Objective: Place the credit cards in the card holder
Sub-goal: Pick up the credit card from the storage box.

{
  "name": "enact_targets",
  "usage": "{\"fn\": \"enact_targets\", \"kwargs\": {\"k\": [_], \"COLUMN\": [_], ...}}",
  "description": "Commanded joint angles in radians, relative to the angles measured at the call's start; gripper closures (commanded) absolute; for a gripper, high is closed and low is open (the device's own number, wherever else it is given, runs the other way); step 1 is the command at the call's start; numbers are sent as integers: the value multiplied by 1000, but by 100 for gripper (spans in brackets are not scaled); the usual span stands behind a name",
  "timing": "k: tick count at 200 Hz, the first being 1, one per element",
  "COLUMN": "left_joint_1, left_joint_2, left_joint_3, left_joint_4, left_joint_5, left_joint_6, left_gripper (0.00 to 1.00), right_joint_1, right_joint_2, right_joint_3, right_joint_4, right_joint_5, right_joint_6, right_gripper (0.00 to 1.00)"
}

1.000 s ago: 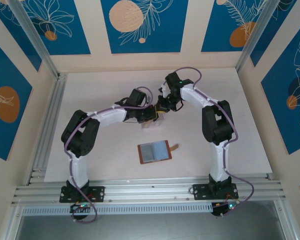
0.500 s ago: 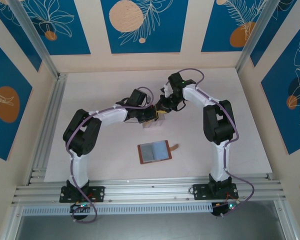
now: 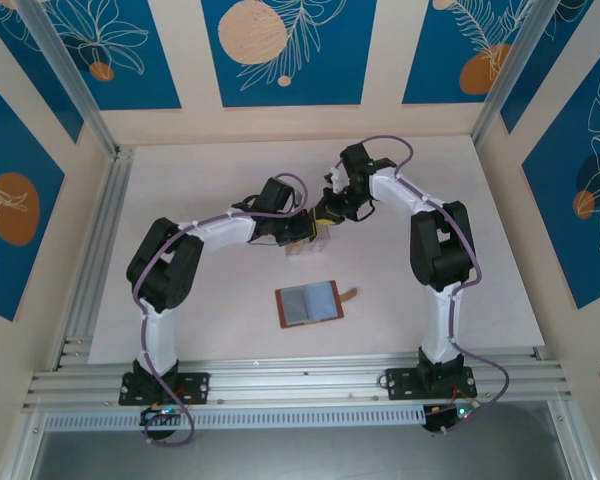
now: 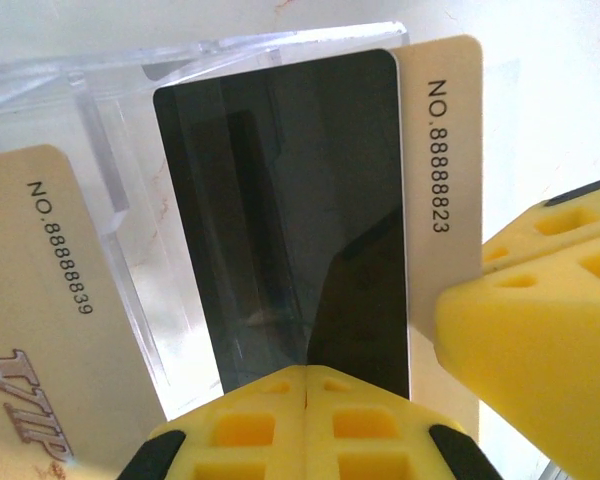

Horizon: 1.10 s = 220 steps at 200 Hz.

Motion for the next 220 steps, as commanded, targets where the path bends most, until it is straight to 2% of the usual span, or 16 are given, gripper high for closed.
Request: {"fn": "enact_targets", "kwargs": {"k": [1, 33, 70, 127, 153, 174, 198, 220], "left_joint_1": [7, 8, 9, 39, 51, 46, 22, -51], "left_joint_2": [55, 49, 6, -126, -255, -360, -487, -551], "left_joint_3": [9, 9, 6, 16, -42, -118, -253, -383], "left_joint_4": [-29, -31, -16, 13, 8, -44, -145, -213], "left_joint_5": [-43, -42, -25, 72, 86, 77, 9, -75], "left_joint_6": [20, 21, 16, 2, 15, 57, 132, 179], "left_gripper": [100, 100, 100, 97, 91, 81, 69, 60], "right_joint_1": [2, 2, 0, -1, -3, -1, 15, 38], "right_joint_2": [-52, -76, -107, -199, -291, -372, -474, -573], "right_joint_3": [-12, -25, -27, -45, -96, -155, -253, -410], "right_joint_4": [-21, -19, -20, -12, 19, 40, 72, 153], "right_joint_5": [-34, 8, 52, 167, 243, 273, 245, 147], "right_joint_6": [5, 8, 12, 26, 39, 38, 37, 38], "right_gripper": [92, 100, 100, 100, 100, 100, 100, 100]}}
